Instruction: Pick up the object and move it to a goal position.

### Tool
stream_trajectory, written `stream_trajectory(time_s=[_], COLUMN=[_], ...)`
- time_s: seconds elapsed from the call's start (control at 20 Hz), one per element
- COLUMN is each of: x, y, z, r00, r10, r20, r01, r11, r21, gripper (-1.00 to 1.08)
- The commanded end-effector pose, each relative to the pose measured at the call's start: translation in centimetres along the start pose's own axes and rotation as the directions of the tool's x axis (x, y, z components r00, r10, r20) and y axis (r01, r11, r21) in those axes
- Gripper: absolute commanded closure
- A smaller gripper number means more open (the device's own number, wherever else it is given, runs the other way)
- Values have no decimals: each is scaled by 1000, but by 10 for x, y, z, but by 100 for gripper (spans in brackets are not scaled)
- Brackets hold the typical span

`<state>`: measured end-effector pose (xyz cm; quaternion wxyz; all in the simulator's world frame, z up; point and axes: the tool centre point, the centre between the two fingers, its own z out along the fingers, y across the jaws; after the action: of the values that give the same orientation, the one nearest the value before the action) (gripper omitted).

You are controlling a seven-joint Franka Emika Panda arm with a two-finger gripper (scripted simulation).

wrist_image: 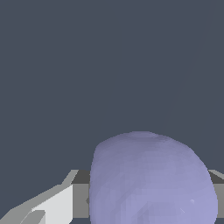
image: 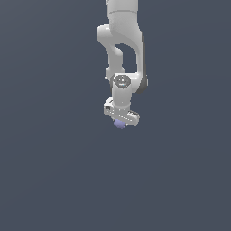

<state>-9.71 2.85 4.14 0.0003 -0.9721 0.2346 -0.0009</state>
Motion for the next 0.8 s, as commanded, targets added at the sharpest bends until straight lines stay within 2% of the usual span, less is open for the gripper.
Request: stream_trajectory(time_s=[0.0, 0.4, 0.75], x=[0, 4, 31], y=[0, 1, 8], z=[1, -3, -21], r00=[1000, 1000, 1000], r10=[0, 0, 0], r20=[2, 0, 0], r01=[0, 0, 0], r11=[1000, 1000, 1000], r21=[-1, 0, 0], gripper=[108, 108, 108])
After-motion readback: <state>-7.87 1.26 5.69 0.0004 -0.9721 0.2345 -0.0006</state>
